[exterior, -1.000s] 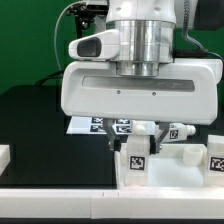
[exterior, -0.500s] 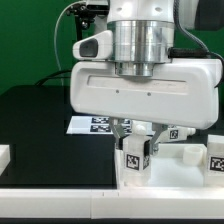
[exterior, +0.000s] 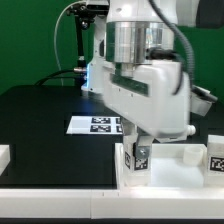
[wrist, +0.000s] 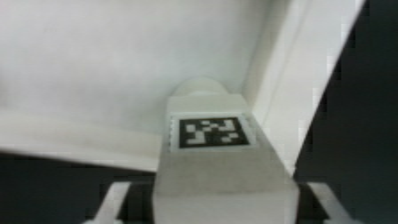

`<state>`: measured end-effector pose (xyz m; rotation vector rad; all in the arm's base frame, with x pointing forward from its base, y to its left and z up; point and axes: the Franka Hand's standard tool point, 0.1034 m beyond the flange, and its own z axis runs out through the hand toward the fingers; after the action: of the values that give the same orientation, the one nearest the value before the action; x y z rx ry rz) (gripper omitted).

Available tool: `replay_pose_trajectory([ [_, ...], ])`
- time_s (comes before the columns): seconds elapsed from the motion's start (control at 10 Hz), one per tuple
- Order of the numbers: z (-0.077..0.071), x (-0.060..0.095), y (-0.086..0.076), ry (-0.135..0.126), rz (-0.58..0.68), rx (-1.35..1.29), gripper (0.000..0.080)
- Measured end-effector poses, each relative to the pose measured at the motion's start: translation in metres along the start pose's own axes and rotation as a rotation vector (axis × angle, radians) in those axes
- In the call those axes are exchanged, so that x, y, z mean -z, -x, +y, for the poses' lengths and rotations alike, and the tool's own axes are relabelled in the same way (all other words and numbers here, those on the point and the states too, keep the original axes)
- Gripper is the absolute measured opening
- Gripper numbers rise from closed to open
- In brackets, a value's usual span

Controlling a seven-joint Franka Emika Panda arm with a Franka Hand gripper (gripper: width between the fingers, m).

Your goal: Assemble square table

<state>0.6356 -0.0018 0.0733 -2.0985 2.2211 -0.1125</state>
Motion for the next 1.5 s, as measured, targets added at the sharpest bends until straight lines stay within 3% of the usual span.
replay_pose_trajectory([
  [0.3,0.001,0.0,0.0,0.001,-0.008,-0.249,0.0285],
  [0.5,0.001,0.0,-0.001,0.0,0.002,-0.254,0.0285],
  [0.6,0.001,0.0,-0.001,0.0,0.001,-0.25,0.0349],
  [0.7,0.001,0.0,0.0,-0.001,0.001,-0.239,0.0349],
  [0.8,0.0,0.005,0.001,-0.006,-0.005,-0.207,0.0497],
  [0.9,-0.003,0.021,0.004,-0.027,-0.03,-0.184,0.0618],
  [1.0,-0.005,0.04,0.004,-0.048,-0.058,-0.172,0.0618],
  [1.1,-0.007,0.049,0.001,-0.057,-0.066,-0.167,0.0644],
  [1.5,-0.006,0.046,0.002,-0.053,-0.063,-0.164,0.0649],
])
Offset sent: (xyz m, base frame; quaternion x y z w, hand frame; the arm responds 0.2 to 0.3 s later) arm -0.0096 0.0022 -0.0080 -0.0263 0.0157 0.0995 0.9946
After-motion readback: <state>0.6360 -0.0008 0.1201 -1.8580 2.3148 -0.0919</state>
